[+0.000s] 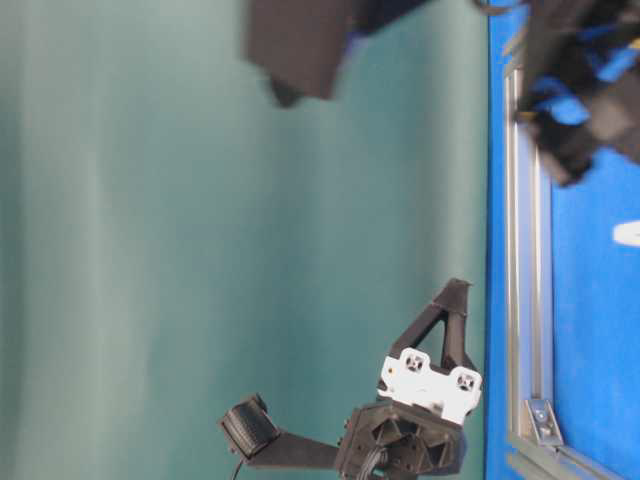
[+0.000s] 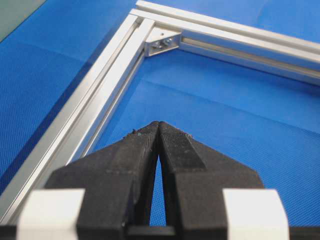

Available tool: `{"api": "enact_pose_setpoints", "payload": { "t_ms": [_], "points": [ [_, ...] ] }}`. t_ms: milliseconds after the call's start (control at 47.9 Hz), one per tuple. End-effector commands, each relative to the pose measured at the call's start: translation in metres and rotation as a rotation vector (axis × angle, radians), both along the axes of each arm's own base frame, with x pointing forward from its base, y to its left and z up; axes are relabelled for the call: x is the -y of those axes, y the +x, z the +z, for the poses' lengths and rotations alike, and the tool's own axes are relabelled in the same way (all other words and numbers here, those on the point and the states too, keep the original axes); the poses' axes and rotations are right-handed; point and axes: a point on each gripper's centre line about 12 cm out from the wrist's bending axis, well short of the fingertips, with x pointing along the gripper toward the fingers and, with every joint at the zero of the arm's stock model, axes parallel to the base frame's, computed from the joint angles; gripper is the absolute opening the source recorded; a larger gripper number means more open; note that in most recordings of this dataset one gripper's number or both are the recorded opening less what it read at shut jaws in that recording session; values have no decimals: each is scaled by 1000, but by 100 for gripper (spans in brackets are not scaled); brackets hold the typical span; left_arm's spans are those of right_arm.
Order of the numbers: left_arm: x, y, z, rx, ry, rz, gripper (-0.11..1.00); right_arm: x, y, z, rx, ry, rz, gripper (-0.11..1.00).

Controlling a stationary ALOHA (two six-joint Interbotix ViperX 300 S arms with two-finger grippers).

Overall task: Insert the wire through the string loop located in the center.
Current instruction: 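Lower the right gripper and close it on the cable behind the plug, then lift the cable with the right gripper and carry it toward the zip-tie loop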

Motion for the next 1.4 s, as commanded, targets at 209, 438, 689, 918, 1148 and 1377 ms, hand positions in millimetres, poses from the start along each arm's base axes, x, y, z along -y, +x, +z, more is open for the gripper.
{"api": "enact_pose_setpoints", "payload": {
  "t_ms": [209, 438, 689, 918, 1148, 1377],
  "points": [
    [-1, 1, 14, 39, 14, -1, 0, -2, -4, 53, 34, 5, 8, -2],
    [-1, 2, 14, 41, 13, 0, 0, -2, -4, 53, 32, 5, 8, -2],
    [-1, 1, 13, 38, 12, 0, 0, -1, -5, 52, 29, 5, 7, -2],
    [-1, 1, 14, 39, 13, -2, 0, -1, -5, 52, 29, 5, 7, -2],
    [-1, 0, 14, 38, 12, 0, 0, -1, -5, 52, 29, 5, 7, -2],
    [-1, 1, 14, 40, 12, 0, 0, -1, -5, 52, 29, 5, 7, -2]
  ]
}}
